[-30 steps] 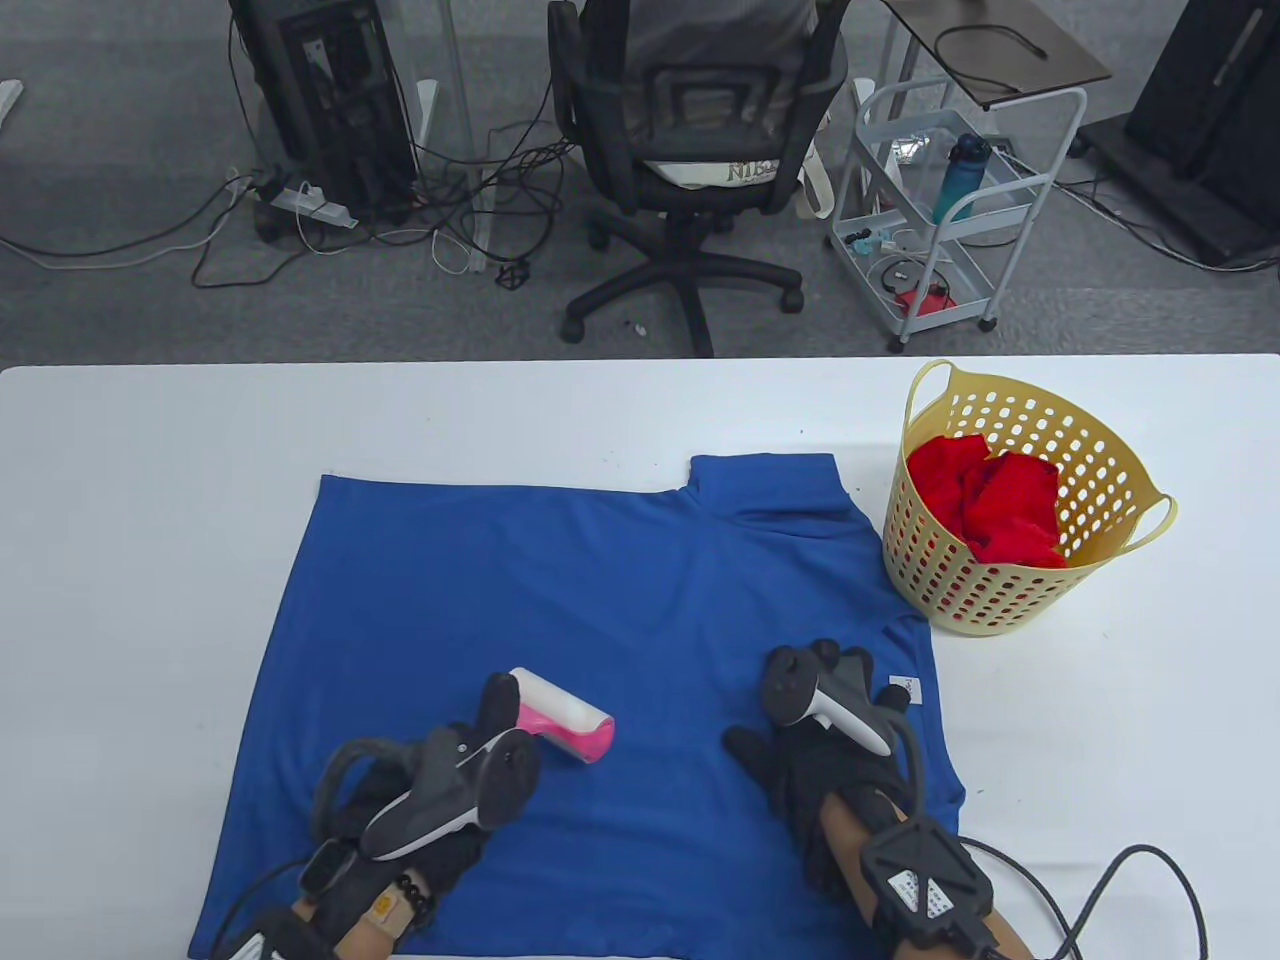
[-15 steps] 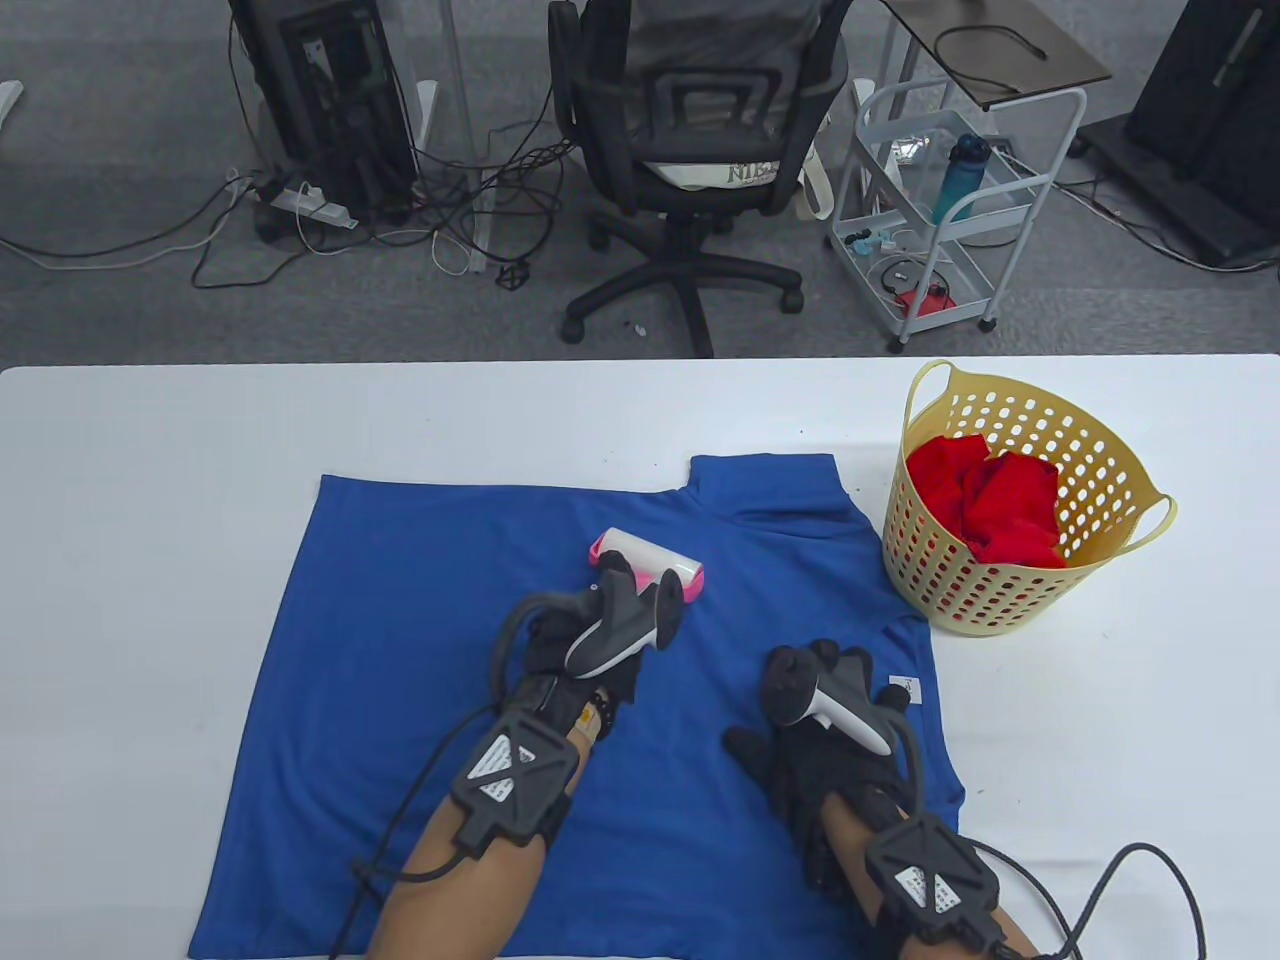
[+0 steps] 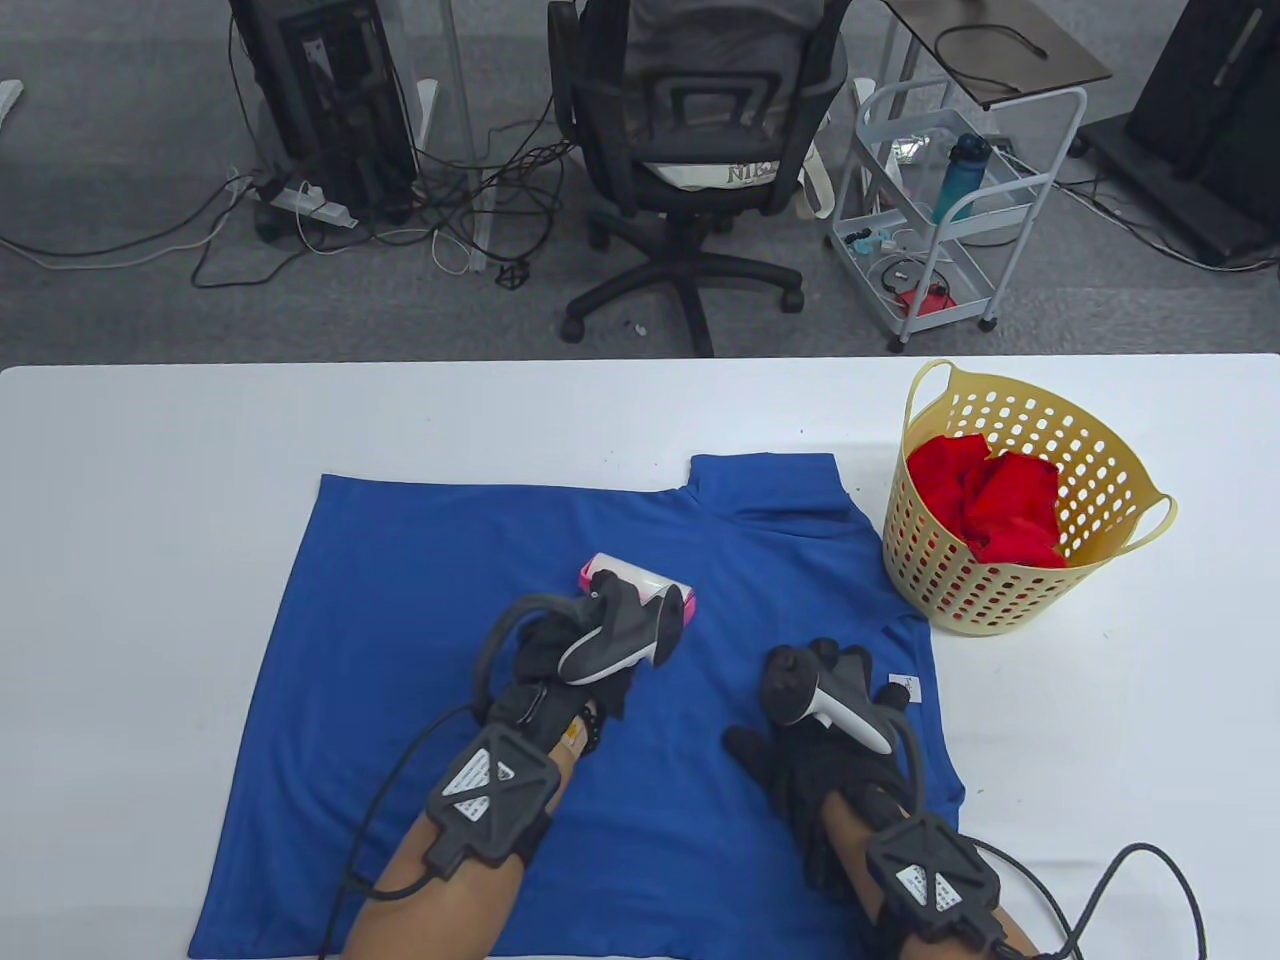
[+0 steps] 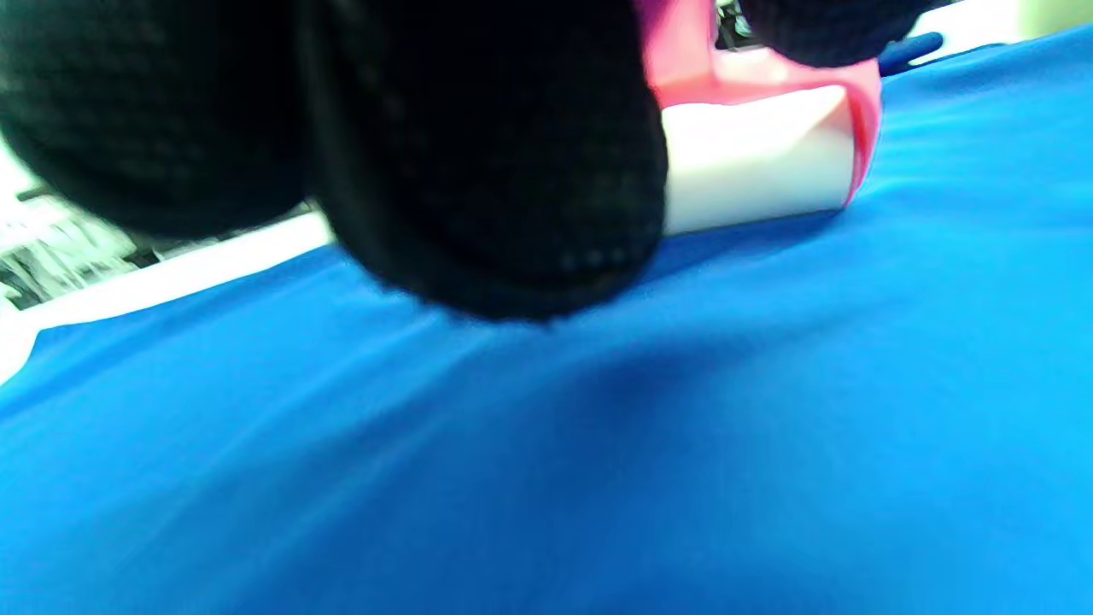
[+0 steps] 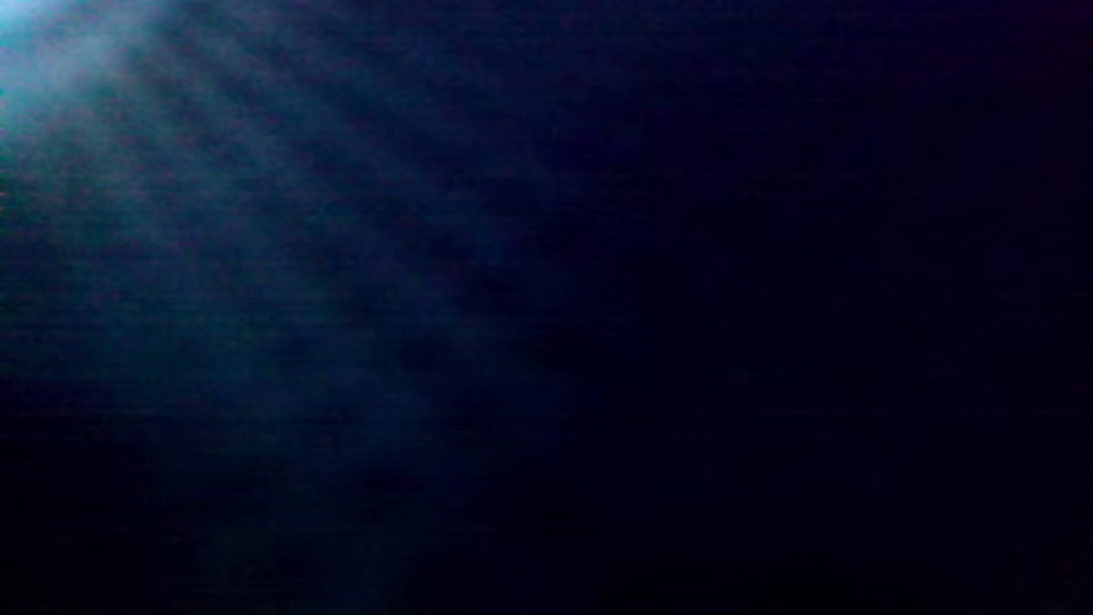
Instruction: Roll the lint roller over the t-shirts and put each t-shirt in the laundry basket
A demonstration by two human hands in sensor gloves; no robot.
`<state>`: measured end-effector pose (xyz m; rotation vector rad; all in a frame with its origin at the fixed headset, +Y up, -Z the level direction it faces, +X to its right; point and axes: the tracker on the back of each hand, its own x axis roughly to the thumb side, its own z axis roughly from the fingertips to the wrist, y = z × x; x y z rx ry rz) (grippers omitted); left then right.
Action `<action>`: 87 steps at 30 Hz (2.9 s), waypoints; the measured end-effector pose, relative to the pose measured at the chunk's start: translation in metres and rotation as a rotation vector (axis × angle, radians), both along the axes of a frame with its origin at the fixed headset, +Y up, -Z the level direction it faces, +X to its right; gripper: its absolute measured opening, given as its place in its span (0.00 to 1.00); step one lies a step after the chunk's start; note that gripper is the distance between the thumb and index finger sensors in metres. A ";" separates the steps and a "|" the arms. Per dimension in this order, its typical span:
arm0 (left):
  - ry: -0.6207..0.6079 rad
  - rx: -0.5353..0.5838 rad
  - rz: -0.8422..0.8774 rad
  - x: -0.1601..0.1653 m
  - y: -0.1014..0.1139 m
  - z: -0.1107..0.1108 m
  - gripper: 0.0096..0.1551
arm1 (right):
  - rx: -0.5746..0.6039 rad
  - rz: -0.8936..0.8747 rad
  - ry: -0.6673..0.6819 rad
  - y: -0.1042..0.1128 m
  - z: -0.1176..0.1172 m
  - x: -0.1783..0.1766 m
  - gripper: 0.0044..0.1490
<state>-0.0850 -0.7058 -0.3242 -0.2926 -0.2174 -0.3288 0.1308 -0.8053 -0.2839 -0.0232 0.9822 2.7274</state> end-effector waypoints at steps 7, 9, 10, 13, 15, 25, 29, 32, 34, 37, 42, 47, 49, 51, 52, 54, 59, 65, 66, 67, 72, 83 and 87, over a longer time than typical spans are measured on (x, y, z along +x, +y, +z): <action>-0.124 -0.067 -0.024 -0.063 0.010 0.074 0.41 | 0.003 0.007 -0.002 0.000 0.000 0.000 0.62; -0.129 -0.101 0.010 -0.085 0.011 0.093 0.41 | 0.003 0.010 -0.002 0.000 0.000 0.000 0.62; -0.130 -0.109 0.026 -0.094 0.011 0.102 0.41 | 0.003 0.009 -0.002 0.000 0.000 0.000 0.62; -0.131 -0.121 0.035 -0.118 0.012 0.128 0.41 | 0.003 0.009 -0.002 0.000 0.000 0.000 0.62; -0.128 -0.119 0.032 -0.130 0.012 0.142 0.41 | 0.003 0.009 -0.002 0.000 0.000 0.000 0.62; -0.117 -0.062 0.021 -0.122 0.008 0.140 0.41 | 0.003 0.009 -0.001 0.000 0.000 0.000 0.62; -0.103 -0.024 -0.010 -0.091 0.007 0.108 0.41 | 0.003 0.010 -0.001 0.001 0.000 0.000 0.62; -0.100 -0.021 -0.035 -0.067 0.006 0.078 0.40 | 0.003 0.009 0.000 0.001 0.000 0.000 0.62; -0.070 -0.022 -0.023 -0.052 0.005 0.057 0.40 | 0.003 0.009 0.000 0.000 0.000 0.000 0.62; -0.037 -0.024 -0.030 -0.028 0.004 0.025 0.40 | 0.002 0.008 0.000 0.000 -0.001 0.000 0.62; 0.046 -0.011 -0.017 0.001 0.000 -0.012 0.40 | 0.002 0.007 0.000 0.000 0.000 0.000 0.62; 0.084 0.047 -0.014 0.014 -0.008 -0.022 0.40 | 0.001 0.005 0.000 0.000 0.000 0.000 0.62; 0.063 0.063 -0.034 0.013 -0.010 -0.018 0.40 | 0.001 0.005 0.000 0.000 0.000 0.000 0.62; 0.059 0.064 -0.033 0.010 -0.008 -0.014 0.40 | 0.001 0.005 0.000 0.000 0.000 0.000 0.62; 0.069 0.043 -0.026 0.008 -0.004 -0.009 0.40 | 0.001 0.006 0.000 0.000 0.000 0.000 0.62; 0.069 0.007 -0.036 0.004 0.003 -0.003 0.41 | 0.001 0.005 0.000 0.000 0.000 0.000 0.62; 0.031 0.004 -0.010 -0.014 0.023 0.022 0.41 | 0.006 0.006 0.001 0.000 0.000 0.000 0.62; -0.059 0.149 0.217 -0.050 0.034 0.063 0.41 | 0.263 0.014 -0.003 0.028 0.006 0.002 0.63; -0.063 0.155 0.285 -0.056 0.033 0.067 0.41 | 0.349 0.013 -0.019 0.040 0.009 0.002 0.62; -0.056 0.157 0.358 -0.062 0.032 0.070 0.41 | 0.397 0.021 -0.030 0.050 0.011 0.002 0.62; -0.013 0.167 0.624 -0.085 0.031 0.069 0.41 | 0.702 -0.100 -0.043 0.108 0.027 -0.010 0.56; -0.091 0.109 0.873 -0.063 0.026 0.085 0.47 | 0.612 -0.662 0.036 0.141 0.064 -0.093 0.52; -0.212 0.059 0.872 -0.041 0.022 0.103 0.49 | 0.423 -0.927 -0.057 0.106 0.062 -0.097 0.59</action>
